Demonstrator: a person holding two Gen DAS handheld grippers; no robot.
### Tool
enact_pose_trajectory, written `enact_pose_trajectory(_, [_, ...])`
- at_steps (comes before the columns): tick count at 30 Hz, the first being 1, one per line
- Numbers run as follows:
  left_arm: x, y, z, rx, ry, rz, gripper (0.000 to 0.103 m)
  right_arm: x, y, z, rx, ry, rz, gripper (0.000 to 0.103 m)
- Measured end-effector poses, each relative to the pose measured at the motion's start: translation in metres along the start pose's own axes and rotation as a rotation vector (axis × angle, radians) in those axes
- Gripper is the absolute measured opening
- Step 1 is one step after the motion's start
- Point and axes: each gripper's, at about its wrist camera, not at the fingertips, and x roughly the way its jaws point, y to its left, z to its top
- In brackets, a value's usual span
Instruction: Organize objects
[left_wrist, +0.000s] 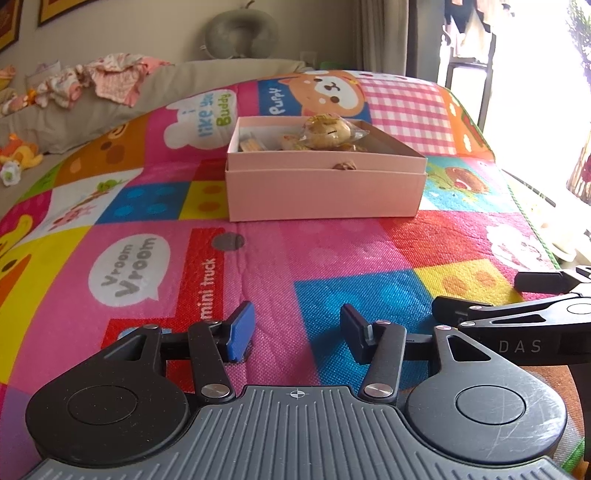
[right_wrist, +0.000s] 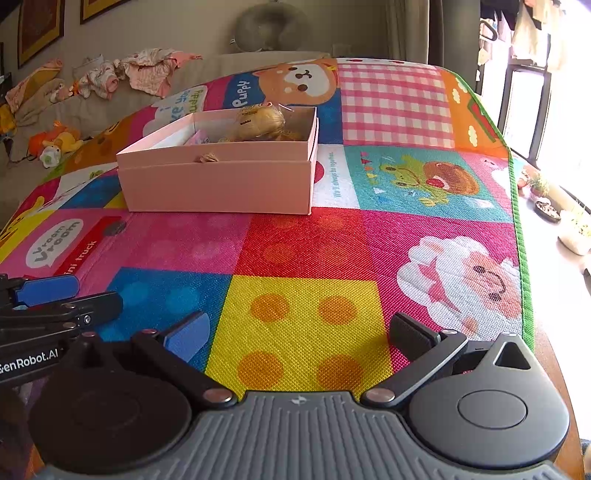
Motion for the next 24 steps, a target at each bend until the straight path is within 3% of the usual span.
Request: enact_pose_trajectory(24, [-0.0009, -0.0007, -0.0023, 0.006, 0.000, 0.002, 0.057, -0.0001, -0.0004, -0.0007, 0.001, 0.000, 0.001, 0.103])
